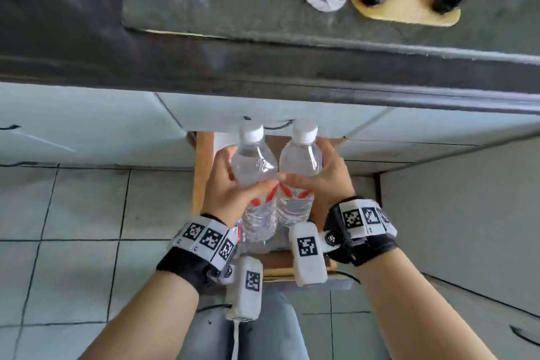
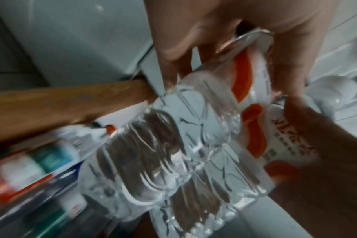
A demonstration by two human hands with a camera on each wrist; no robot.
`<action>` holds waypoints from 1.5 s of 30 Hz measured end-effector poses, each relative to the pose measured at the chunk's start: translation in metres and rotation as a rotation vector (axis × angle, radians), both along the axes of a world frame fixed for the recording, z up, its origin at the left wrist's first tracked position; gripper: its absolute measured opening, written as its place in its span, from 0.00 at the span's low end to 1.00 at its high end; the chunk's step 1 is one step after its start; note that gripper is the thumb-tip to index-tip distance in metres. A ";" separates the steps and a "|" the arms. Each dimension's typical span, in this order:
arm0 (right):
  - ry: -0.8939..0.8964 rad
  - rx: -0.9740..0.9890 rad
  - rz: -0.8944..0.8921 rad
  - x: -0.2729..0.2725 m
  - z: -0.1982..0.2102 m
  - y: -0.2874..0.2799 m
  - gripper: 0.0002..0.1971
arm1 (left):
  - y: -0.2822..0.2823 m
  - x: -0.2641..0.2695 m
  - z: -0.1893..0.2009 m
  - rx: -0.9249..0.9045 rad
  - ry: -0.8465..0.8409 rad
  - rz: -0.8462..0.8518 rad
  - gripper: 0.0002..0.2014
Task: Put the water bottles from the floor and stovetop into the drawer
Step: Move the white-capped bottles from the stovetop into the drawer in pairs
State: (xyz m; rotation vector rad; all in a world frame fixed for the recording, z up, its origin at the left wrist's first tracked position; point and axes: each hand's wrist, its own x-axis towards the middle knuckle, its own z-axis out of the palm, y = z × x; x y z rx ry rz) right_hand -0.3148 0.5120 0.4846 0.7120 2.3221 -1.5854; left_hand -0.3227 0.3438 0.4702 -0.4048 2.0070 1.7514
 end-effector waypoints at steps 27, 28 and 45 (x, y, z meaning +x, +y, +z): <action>-0.600 -0.044 0.210 0.019 -0.227 0.002 0.33 | 0.000 -0.003 -0.208 -0.936 -0.087 -0.786 0.44; -0.607 -0.014 0.232 0.018 -0.225 0.001 0.33 | -0.001 -0.003 -0.203 -0.887 -0.112 -0.760 0.42; -0.006 -0.349 0.216 -0.070 0.078 -0.085 0.10 | -0.064 -0.065 0.093 0.126 0.076 0.308 0.09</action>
